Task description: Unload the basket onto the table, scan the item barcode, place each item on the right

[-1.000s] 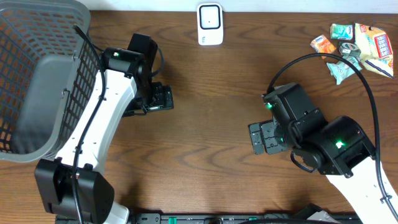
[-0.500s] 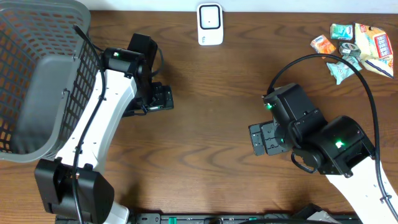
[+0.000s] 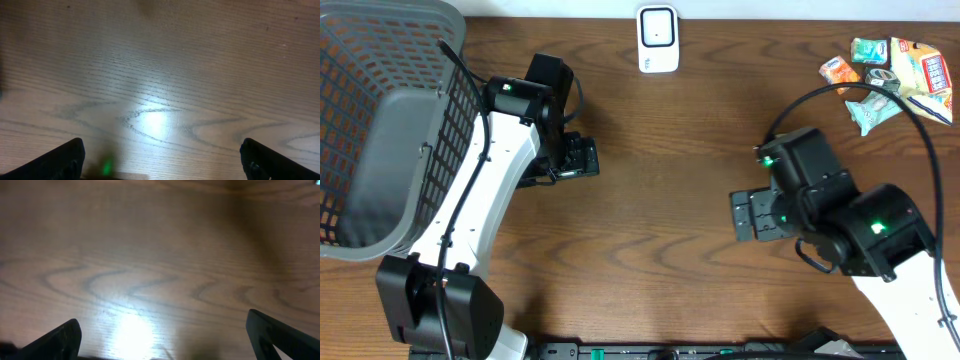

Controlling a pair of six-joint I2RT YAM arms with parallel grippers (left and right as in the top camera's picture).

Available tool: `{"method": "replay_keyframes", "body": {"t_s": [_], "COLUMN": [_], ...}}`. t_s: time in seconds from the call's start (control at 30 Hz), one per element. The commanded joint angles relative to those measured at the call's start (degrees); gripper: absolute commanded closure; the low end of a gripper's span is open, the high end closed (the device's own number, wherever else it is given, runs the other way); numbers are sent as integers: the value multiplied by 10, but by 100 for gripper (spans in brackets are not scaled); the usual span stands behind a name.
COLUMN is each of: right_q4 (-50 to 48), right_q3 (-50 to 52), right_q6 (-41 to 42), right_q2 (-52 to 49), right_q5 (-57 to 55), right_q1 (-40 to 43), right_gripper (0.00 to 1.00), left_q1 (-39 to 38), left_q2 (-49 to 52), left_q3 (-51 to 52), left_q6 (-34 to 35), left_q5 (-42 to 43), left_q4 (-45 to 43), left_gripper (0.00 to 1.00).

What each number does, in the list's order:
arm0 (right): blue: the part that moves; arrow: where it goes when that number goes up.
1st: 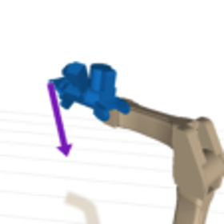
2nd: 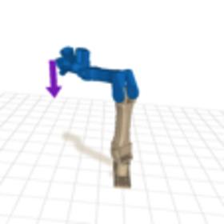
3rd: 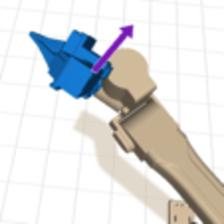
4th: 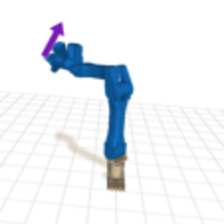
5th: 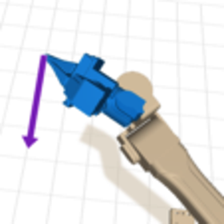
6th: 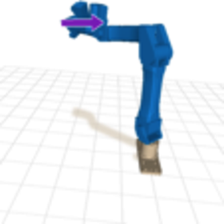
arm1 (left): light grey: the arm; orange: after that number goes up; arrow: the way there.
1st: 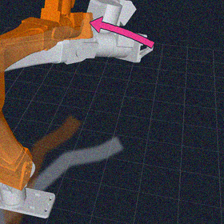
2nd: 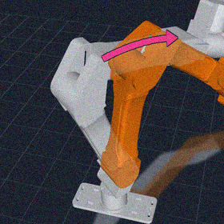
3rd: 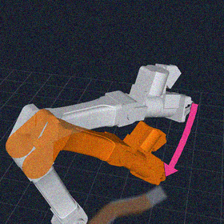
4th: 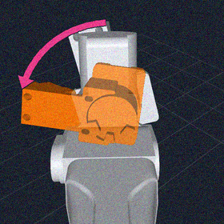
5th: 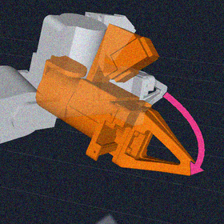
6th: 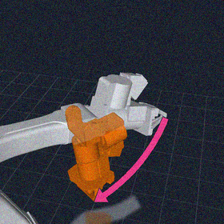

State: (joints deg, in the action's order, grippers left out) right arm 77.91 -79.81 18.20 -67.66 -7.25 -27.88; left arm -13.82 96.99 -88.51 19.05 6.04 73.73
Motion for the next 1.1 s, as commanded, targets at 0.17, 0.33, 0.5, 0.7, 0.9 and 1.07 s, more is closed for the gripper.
{"method": "replay_keyframes", "body": {"t_s": [0.17,0.33,0.5,0.7,0.9,1.07], "right_q4": [-93,-206,-270,-337,-395,-427], "right_q3": [106,203,298,395,475,521], "right_q6": [-44,-98,-101,-102,-130,-132], "right_q2": [94,169,260,369,473,505], "right_q5": [51,63,76,100,111,111], "right_q1": [90,119,149,182,181,181], "right_gripper": [1,1,1,1,1,1], "left_q1": [0,0,0,0,0,0], "left_q2": [2,2,2,2,2,2], "left_q3": [-6,-6,-6,-6,-6,-6], "left_q6": [-4,-4,-4,-4,-4,-4], "left_q5": [-1,-1,-1,-1,-1,-1], "left_q4": [4,4,4,4,4,4], "left_gripper": [2,2,2,2,3,2]}}
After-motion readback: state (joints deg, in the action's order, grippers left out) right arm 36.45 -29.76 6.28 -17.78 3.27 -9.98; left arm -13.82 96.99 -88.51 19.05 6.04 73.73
